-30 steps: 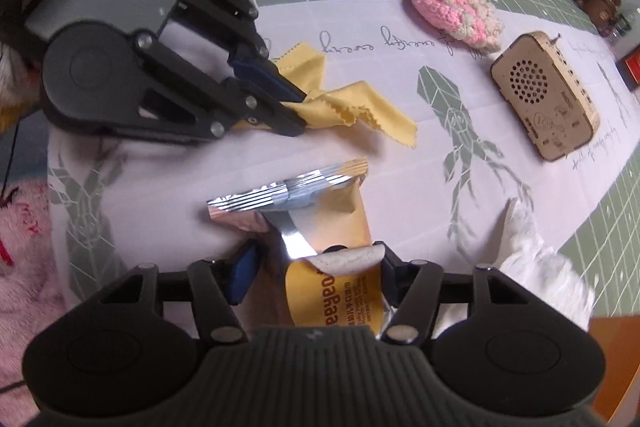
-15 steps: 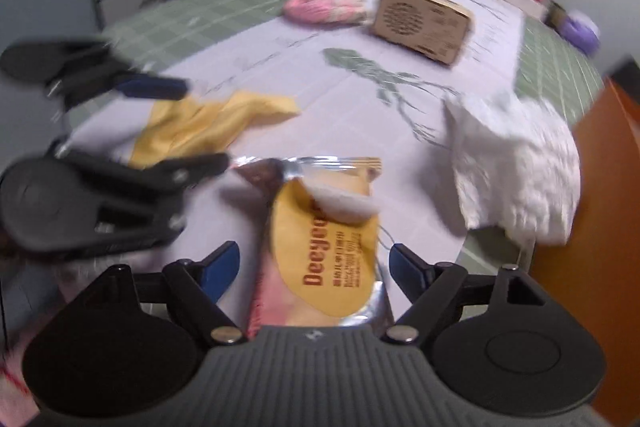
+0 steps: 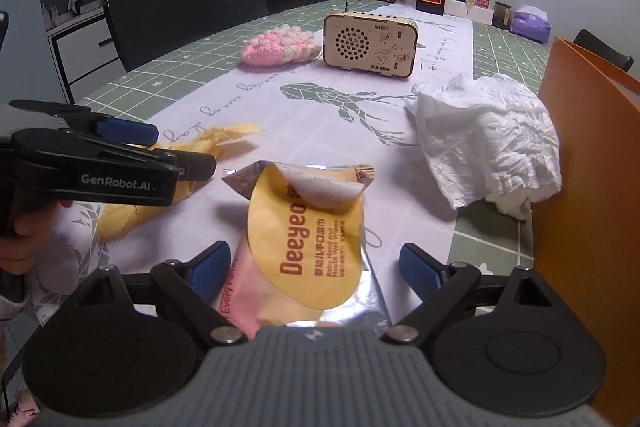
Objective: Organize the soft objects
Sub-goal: 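Grasp and lift the Deeyeo snack bag with the right gripper while the left gripper grasps the yellow cloth, then carry the snack bag and yellow cloth over to the orange shoebox with both grippers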
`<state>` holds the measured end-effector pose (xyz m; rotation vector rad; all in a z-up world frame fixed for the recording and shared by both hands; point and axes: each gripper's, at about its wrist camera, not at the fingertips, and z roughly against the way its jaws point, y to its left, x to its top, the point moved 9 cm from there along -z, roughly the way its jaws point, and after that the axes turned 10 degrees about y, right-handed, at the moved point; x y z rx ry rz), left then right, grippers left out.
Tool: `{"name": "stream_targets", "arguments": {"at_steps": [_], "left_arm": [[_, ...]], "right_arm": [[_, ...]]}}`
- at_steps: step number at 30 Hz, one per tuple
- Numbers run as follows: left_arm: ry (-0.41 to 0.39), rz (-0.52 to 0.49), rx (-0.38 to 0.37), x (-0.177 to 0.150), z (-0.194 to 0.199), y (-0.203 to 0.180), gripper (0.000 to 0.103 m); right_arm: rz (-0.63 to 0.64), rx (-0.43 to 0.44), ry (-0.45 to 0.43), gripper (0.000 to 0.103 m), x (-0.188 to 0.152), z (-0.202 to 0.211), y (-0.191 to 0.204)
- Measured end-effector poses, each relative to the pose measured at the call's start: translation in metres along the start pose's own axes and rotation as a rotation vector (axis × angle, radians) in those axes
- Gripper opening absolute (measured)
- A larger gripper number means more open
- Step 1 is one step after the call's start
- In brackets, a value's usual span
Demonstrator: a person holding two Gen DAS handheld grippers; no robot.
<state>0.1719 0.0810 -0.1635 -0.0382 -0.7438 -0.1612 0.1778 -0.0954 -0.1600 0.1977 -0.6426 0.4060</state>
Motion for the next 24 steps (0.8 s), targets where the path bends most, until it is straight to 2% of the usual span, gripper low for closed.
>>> {"name": "stream_targets", "arguments": {"at_steps": [7,10,12,14,17,22,24], "left_arm": [[-0.027,0.004,0.0,-0.003,-0.002,-0.001,0.091],[-0.03,-0.016,-0.021,-0.006,0.0,-0.005,0.096],[-0.031,-0.035,-0.032,-0.008,0.002,-0.007,0.097],[-0.026,-0.037,-0.059,-0.009,0.002,-0.009,0.103],[-0.02,-0.055,-0.06,-0.01,0.002,-0.012,0.103],[-0.013,-0.059,-0.08,-0.009,0.001,-0.014,0.103],[-0.028,-0.058,-0.077,-0.009,0.004,-0.014,0.089]], "right_arm": [[0.0,0.001,-0.022,0.09,-0.002,0.001,-0.001],[-0.006,-0.009,-0.033,0.089,-0.002,0.002,0.0],[-0.01,-0.014,-0.045,0.082,-0.002,0.003,0.0],[-0.006,-0.012,-0.056,0.077,-0.001,0.004,0.0],[0.004,-0.006,-0.078,0.061,0.0,0.005,0.002],[0.021,-0.002,-0.092,0.054,0.0,0.007,0.005],[0.023,-0.003,-0.092,0.052,0.0,0.007,0.005]]}}
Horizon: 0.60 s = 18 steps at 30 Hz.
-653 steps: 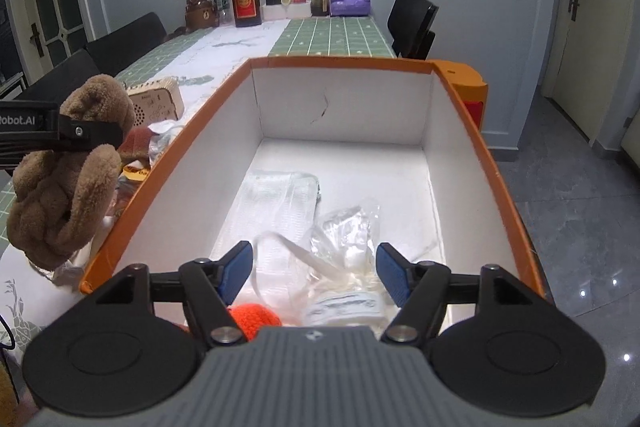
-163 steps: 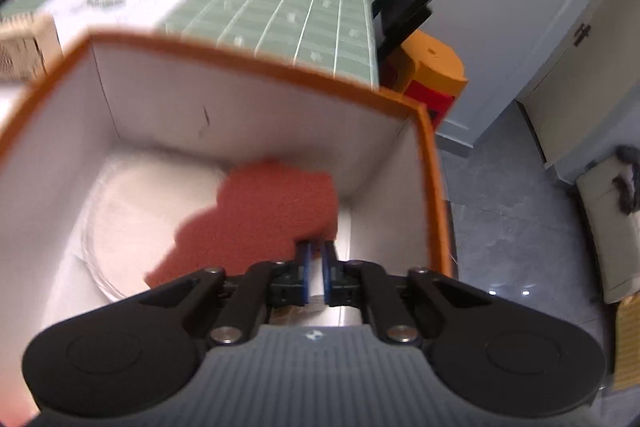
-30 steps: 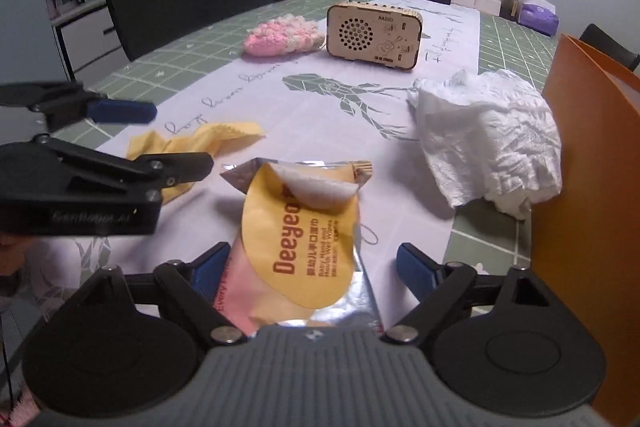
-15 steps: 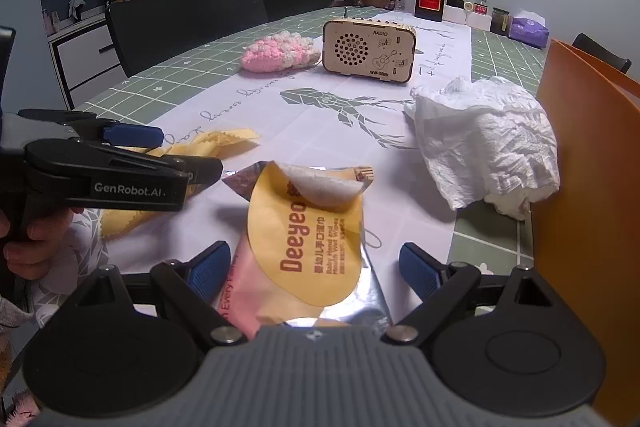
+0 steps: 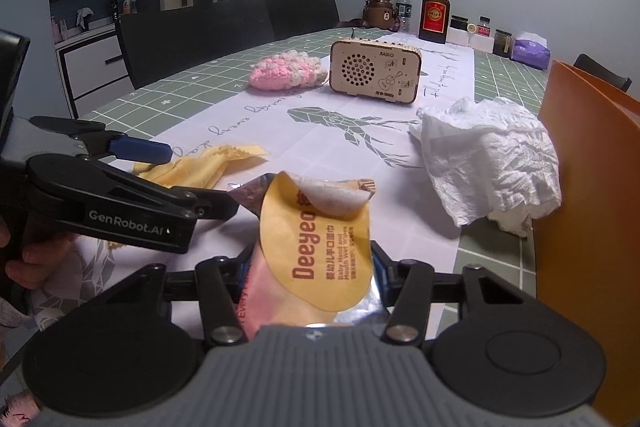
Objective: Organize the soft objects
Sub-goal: 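Carry the snack bag and yellow cloth over to the orange shoebox with both grippers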
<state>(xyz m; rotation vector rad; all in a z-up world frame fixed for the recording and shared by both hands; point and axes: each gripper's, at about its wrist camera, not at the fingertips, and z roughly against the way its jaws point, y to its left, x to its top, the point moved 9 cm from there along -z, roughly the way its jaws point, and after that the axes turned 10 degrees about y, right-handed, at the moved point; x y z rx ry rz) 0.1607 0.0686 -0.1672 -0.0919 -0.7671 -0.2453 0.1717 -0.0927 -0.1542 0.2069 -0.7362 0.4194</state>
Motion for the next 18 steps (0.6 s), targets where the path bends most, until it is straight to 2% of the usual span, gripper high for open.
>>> {"name": "stream_targets", "arguments": {"at_steps": [2,3,4,7,11,14,15,16,18], "left_arm": [[-0.014,-0.028,-0.024,-0.001,0.005,-0.005,0.056],[-0.017,-0.041,-0.027,-0.002,0.007,-0.008,0.045],[-0.016,-0.049,-0.025,-0.002,0.009,-0.011,0.03],[-0.005,-0.05,-0.008,-0.002,0.011,-0.015,0.014],[0.004,-0.017,0.017,0.0,0.01,-0.013,0.007],[-0.042,-0.086,0.12,-0.003,0.01,-0.019,0.007],[-0.051,-0.08,0.155,-0.003,0.01,-0.018,0.007],[-0.051,-0.061,0.165,-0.002,0.011,-0.018,0.007],[-0.057,0.001,0.137,0.003,0.017,-0.018,0.007]], "right_arm": [[0.004,-0.003,0.0,0.052,-0.001,0.001,0.0],[0.006,-0.004,0.001,0.052,-0.001,0.001,0.0],[0.004,-0.005,0.001,0.052,-0.001,0.001,0.0],[-0.016,-0.01,0.006,0.052,-0.002,0.002,0.0],[-0.024,-0.015,-0.001,0.049,-0.004,0.006,0.0],[-0.011,-0.017,0.003,0.046,-0.005,0.01,0.001],[-0.012,-0.017,0.0,0.045,-0.005,0.013,0.0],[-0.019,-0.016,-0.008,0.045,-0.004,0.015,0.0],[-0.034,-0.014,-0.023,0.045,-0.002,0.021,-0.003]]}}
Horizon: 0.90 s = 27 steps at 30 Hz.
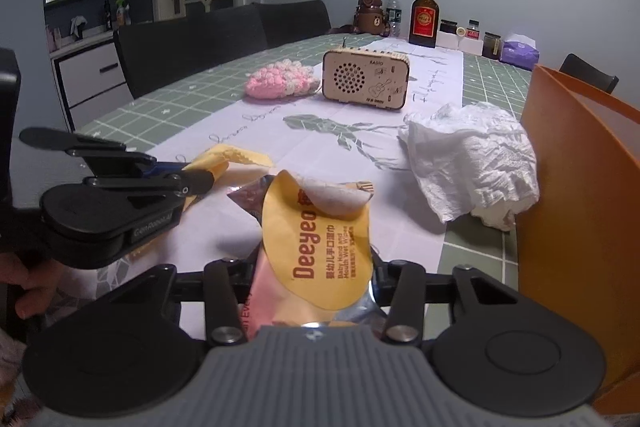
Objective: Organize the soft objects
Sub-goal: 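Carry the snack bag and yellow cloth over to the orange shoebox with both grippers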
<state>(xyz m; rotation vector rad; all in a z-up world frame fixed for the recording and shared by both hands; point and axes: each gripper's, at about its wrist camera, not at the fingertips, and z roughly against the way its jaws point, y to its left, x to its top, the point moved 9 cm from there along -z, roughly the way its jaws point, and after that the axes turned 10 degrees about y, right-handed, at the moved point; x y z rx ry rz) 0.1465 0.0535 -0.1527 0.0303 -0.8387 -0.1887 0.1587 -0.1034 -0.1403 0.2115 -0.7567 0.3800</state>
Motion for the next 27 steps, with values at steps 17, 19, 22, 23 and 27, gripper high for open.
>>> {"name": "stream_targets", "arguments": {"at_steps": [17,19,22,23,27], "left_arm": [[-0.216,0.019,-0.067,0.081,0.083,-0.046,0.007],[-0.227,0.014,-0.105,0.093,0.085,-0.058,0.007],[-0.227,0.011,-0.152,0.11,0.084,-0.075,0.007],[-0.229,0.015,-0.163,0.115,0.083,-0.08,0.007],[-0.208,0.037,-0.21,0.132,0.066,-0.099,0.007]], "right_arm": [[-0.242,0.061,-0.263,0.045,0.028,0.126,-0.053],[-0.249,0.011,-0.293,0.045,0.031,0.143,-0.066],[-0.253,-0.072,-0.328,0.045,0.036,0.162,-0.089],[-0.254,-0.102,-0.342,0.045,0.038,0.167,-0.097],[-0.198,-0.211,-0.344,0.046,0.05,0.177,-0.126]]}}
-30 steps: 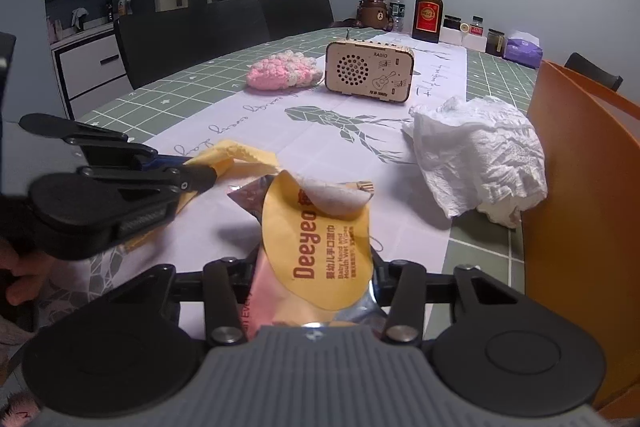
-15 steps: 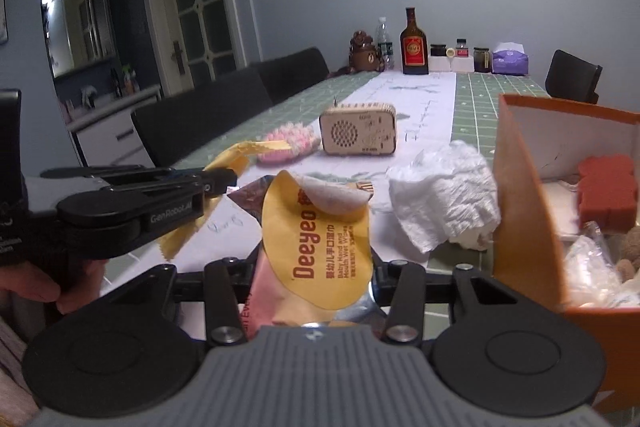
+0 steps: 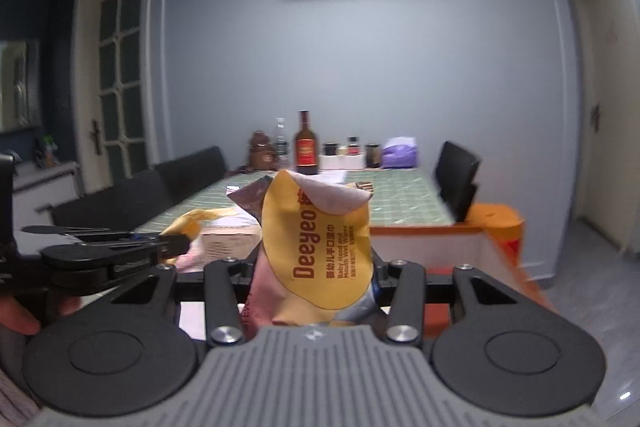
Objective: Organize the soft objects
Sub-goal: 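Carry the snack bag and yellow cloth over to the orange shoebox with both grippers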
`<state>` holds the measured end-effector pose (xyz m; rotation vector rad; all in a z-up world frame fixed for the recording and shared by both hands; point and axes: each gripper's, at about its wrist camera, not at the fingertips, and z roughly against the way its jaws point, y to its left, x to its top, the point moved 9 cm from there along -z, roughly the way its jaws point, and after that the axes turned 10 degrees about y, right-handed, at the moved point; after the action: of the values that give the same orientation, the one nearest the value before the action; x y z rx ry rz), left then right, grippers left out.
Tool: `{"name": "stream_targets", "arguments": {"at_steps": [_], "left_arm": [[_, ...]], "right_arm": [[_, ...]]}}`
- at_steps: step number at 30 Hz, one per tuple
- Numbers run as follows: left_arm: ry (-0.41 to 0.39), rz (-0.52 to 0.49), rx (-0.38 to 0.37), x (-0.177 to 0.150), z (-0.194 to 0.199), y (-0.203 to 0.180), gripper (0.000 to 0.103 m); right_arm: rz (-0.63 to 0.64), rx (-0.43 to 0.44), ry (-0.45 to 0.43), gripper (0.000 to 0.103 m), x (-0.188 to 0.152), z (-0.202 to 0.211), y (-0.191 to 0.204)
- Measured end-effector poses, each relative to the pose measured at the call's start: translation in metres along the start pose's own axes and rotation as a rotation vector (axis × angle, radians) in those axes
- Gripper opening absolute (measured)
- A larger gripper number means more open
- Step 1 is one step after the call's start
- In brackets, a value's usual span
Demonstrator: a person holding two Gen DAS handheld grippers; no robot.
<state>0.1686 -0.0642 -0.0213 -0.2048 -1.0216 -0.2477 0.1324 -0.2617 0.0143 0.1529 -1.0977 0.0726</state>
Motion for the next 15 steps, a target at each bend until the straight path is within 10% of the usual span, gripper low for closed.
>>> {"name": "stream_targets", "arguments": {"at_steps": [15], "left_arm": [[0.109,0.048,-0.036,0.002,-0.076,-0.029,0.007]], "right_arm": [[-0.068,-0.008,0.324,0.046,0.017,-0.137,-0.072]]}}
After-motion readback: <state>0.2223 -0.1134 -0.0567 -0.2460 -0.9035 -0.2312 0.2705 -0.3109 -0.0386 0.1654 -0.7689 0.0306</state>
